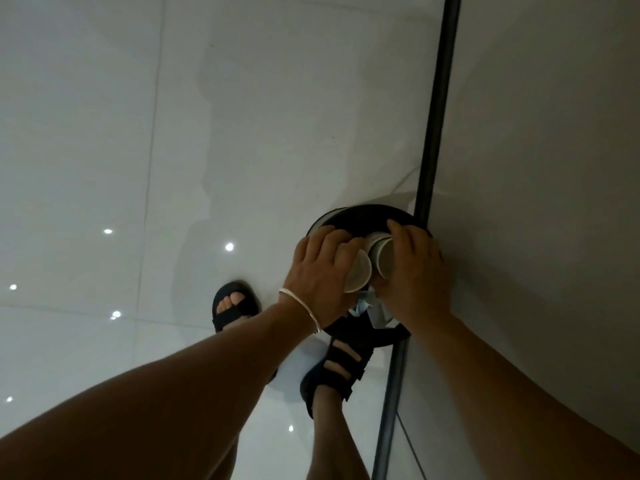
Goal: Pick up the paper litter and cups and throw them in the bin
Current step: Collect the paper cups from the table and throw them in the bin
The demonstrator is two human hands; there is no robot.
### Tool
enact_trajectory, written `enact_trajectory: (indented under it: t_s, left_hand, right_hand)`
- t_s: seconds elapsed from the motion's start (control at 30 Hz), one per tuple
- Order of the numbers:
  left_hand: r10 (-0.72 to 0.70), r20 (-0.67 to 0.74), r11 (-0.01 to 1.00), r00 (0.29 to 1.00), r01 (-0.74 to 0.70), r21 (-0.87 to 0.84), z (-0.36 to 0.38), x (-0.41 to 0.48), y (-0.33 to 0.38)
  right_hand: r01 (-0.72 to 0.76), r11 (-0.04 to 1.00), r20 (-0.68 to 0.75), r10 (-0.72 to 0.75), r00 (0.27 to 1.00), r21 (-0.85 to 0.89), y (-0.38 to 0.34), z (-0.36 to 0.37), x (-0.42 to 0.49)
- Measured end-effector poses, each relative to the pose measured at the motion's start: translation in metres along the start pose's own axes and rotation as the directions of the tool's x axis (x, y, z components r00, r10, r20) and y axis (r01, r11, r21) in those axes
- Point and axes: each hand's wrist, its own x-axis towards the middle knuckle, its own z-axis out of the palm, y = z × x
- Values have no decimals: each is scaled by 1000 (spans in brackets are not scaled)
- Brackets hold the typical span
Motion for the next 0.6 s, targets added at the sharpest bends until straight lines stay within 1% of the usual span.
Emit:
enact_trajectory:
  t_s: [0.03,0.07,0.17,0.27,0.33,0.43,0.53,0.6]
  left_hand:
    - [-9,16,999,1000,9,35,4,0,-3]
    - [-26,50,997,998,22,75,8,0,-6]
    - [-36,172,984,984,4,181,17,-5,-13]
    - [-38,238,973,971,-18,230,18,-8,-13]
    - [-42,276,975,960,-21,222,10,-8,-12]
    - [-47,296,990,954,4,144,-21,-11,-11]
    - [-99,266,993,959,79,86,-76,-16,-9]
    - [-135,256,989,957,116,88,-123,-19,-9]
  right_hand:
    - [28,999,-46,-30,999,-45,0,4,0]
    - [50,994,-57,-56,997,-96,0,7,1]
    - [99,969,50,-90,995,-227,2,15,5]
    - [99,952,119,-67,991,-288,3,19,9]
    - [86,952,165,-39,986,-292,0,15,8]
    - [53,955,233,17,972,-293,-10,-6,6]
    - [86,951,251,-9,968,-296,-34,-49,-2]
    - [103,950,249,-27,968,-296,-58,-86,-8]
